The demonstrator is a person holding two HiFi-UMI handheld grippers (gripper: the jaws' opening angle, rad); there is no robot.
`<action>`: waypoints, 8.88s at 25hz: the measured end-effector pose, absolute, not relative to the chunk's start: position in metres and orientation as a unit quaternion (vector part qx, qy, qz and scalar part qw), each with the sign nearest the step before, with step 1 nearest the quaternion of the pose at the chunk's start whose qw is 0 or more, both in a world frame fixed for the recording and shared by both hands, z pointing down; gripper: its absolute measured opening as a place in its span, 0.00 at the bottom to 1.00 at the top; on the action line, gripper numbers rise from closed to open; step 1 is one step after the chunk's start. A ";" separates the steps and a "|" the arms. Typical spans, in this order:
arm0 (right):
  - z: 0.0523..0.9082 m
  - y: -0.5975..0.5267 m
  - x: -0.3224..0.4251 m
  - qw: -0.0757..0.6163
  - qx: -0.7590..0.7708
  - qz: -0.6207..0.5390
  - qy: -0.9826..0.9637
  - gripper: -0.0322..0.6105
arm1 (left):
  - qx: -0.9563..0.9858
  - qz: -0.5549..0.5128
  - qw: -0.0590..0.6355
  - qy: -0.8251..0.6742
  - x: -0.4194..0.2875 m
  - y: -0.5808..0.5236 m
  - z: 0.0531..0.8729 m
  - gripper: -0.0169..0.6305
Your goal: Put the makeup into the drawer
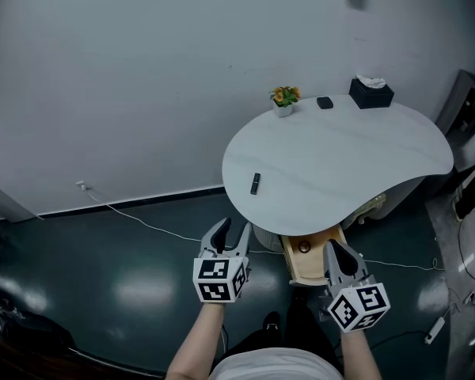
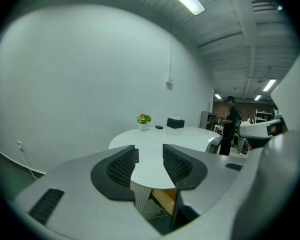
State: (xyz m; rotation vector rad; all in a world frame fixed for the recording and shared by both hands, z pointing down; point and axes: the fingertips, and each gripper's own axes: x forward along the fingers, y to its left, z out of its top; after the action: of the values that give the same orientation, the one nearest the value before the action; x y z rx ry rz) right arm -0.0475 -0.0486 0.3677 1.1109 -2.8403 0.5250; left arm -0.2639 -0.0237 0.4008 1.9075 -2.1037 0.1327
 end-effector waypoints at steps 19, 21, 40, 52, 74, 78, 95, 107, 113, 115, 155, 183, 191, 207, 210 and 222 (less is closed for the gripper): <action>0.375 -0.137 -0.089 0.038 0.287 0.169 -0.942 0.05 | 0.631 0.052 0.174 -0.754 -0.285 -0.100 0.420 0.30; 0.377 -0.147 -0.091 0.041 0.282 0.170 -0.943 0.05 | 0.627 0.058 0.176 -0.757 -0.288 -0.109 0.425 0.31; 0.411 -0.211 -0.105 0.073 0.264 0.206 -0.940 0.05 | 0.602 0.134 0.217 -0.757 -0.310 -0.182 0.489 0.32; 0.423 -0.231 -0.098 0.081 0.268 0.217 -0.935 0.05 | 0.587 0.184 0.257 -0.745 -0.316 -0.213 0.524 0.32; 0.430 -0.231 -0.088 0.080 0.266 0.234 -0.932 0.05 | 0.561 0.242 0.276 -0.742 -0.318 -0.224 0.552 0.21; 0.429 -0.230 -0.087 0.078 0.269 0.235 -0.931 0.05 | 0.565 0.249 0.271 -0.738 -0.316 -0.226 0.552 0.19; 0.428 -0.201 -0.086 0.086 0.296 0.228 -0.924 0.05 | 0.599 0.241 0.247 -0.723 -0.307 -0.208 0.530 0.18; 0.418 -0.161 -0.070 0.070 0.331 0.221 -0.915 0.05 | 0.627 0.204 0.213 -0.721 -0.290 -0.169 0.493 0.18; 0.409 -0.131 -0.063 0.055 0.344 0.216 -0.912 0.05 | 0.641 0.195 0.199 -0.715 -0.276 -0.142 0.477 0.18; 0.407 -0.122 -0.060 0.052 0.348 0.214 -0.911 0.05 | 0.646 0.194 0.194 -0.712 -0.271 -0.134 0.472 0.18; 0.419 -0.042 0.098 0.012 0.526 0.237 -0.817 0.05 | 0.799 0.259 0.172 -0.515 -0.064 -0.082 0.506 0.18; 0.464 -0.115 0.164 0.031 0.546 0.290 -0.785 0.05 | 0.804 0.386 0.196 -0.408 0.012 -0.137 0.618 0.18; 0.485 -0.126 0.166 0.053 0.541 0.305 -0.782 0.05 | 0.791 0.419 0.214 -0.391 0.015 -0.144 0.658 0.18; 0.513 -0.136 0.172 0.079 0.540 0.333 -0.769 0.05 | 0.779 0.469 0.239 -0.340 0.031 -0.151 0.712 0.18; 0.516 -0.136 0.171 0.082 0.538 0.338 -0.767 0.05 | 0.779 0.476 0.239 -0.331 0.034 -0.154 0.718 0.18; 0.529 -0.133 0.168 0.090 0.537 0.354 -0.760 0.05 | 0.769 0.508 0.242 -0.305 0.040 -0.158 0.753 0.18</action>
State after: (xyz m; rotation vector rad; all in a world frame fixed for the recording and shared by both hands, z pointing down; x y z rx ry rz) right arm 0.1681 -0.1333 0.5286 1.5967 -2.2606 1.0516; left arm 0.0397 -0.1580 0.7529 2.1017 -0.8338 1.3886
